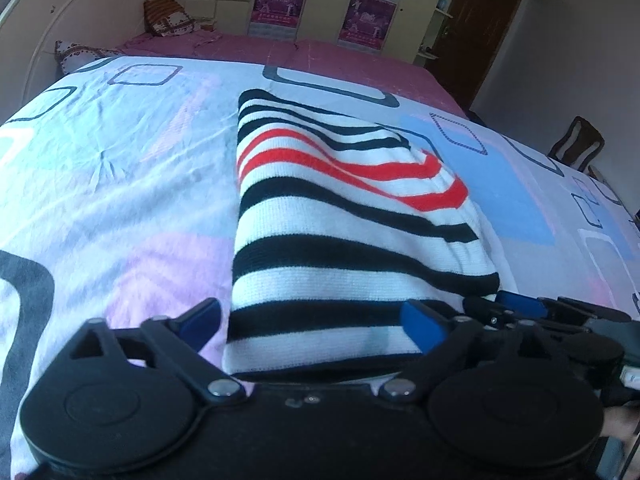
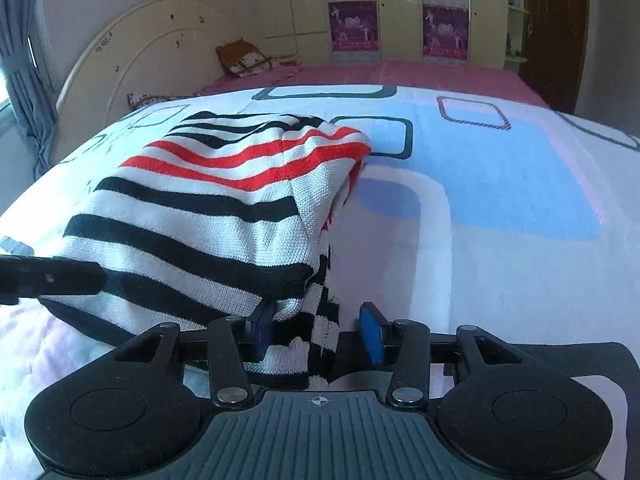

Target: Fold small clothes

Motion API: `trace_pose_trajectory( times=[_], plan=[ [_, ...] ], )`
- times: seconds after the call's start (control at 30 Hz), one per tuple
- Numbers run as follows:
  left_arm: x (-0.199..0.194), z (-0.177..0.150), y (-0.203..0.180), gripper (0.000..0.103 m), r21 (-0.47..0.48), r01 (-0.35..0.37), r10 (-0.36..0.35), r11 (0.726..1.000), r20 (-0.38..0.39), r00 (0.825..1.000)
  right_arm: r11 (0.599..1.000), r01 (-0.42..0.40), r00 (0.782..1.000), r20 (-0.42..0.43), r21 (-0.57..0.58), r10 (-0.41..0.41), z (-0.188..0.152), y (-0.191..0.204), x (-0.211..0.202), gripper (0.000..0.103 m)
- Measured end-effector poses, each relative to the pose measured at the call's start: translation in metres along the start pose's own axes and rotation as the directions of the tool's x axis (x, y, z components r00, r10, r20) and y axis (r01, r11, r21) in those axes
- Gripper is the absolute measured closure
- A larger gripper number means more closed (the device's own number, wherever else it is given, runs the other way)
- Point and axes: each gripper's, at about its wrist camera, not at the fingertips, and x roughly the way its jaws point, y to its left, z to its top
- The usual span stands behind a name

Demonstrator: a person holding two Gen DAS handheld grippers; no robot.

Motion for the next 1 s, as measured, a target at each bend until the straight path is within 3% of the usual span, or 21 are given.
trace_pose_trajectory(
  times=[0.1, 0.17, 0.23, 0.37, 0.53, 0.73, 0.83, 0.87, 0.93, 1.0],
  plan=[
    [-0.001, 0.002, -0.004, 0.000, -0.014, -0.054, 0.053, 0.998, -0.052, 0.997, 0.998, 0.034, 0.999, 0.000, -0.049, -0.034, 0.004, 0.010, -0.004, 0.058],
    [-0.004, 0.003, -0.006, 0.000, -0.019, -0.097, 0.095, 0.995, -0.083, 0.992, 0.996, 0.060, 0.998, 0.004, -0.071, -0.060, 0.008, 0.016, -0.010, 0.050],
    [-0.011, 0.001, -0.006, 0.000, -0.020, -0.126, 0.124, 0.992, -0.085, 0.989, 0.995, 0.072, 0.997, 0.028, -0.066, -0.070, 0.009, 0.019, -0.020, 0.025],
    [-0.041, -0.008, -0.014, 0.000, 0.010, -0.155, 0.155, 0.988, 0.001, 0.988, 0.997, 0.037, 0.997, 0.069, -0.062, -0.033, 0.005, 0.021, -0.049, 0.023],
    [-0.104, -0.024, -0.043, 0.000, 0.068, -0.251, 0.242, 0.966, 0.120, 0.963, 0.998, -0.054, 0.993, 0.101, -0.020, 0.056, -0.005, 0.017, -0.098, 0.023],
    [-0.177, -0.055, -0.072, 0.000, 0.071, -0.205, 0.190, 0.976, 0.180, 0.965, 0.991, -0.137, 0.982, 0.133, -0.012, 0.137, -0.033, 0.010, -0.173, 0.023],
    [-0.216, -0.080, -0.085, 0.000, 0.045, -0.200, 0.180, 0.979, 0.275, 0.944, 0.987, -0.159, 0.974, 0.163, 0.001, 0.157, -0.048, 0.007, -0.216, 0.021],
    [-0.227, -0.086, -0.087, 0.000, 0.038, -0.181, 0.162, 0.983, 0.296, 0.941, 0.987, -0.163, 0.971, 0.177, 0.001, 0.160, -0.053, 0.008, -0.231, 0.018],
    [-0.247, -0.097, -0.091, 0.000, 0.026, -0.130, 0.116, 0.991, 0.302, 0.946, 0.987, -0.158, 0.964, 0.215, 0.001, 0.154, -0.060, 0.012, -0.262, 0.000],
    [-0.260, -0.105, -0.098, 0.000, 0.036, -0.147, 0.129, 0.988, 0.304, 0.944, 0.988, -0.157, 0.955, 0.252, -0.015, 0.155, -0.067, 0.016, -0.291, 0.000]
  ],
)
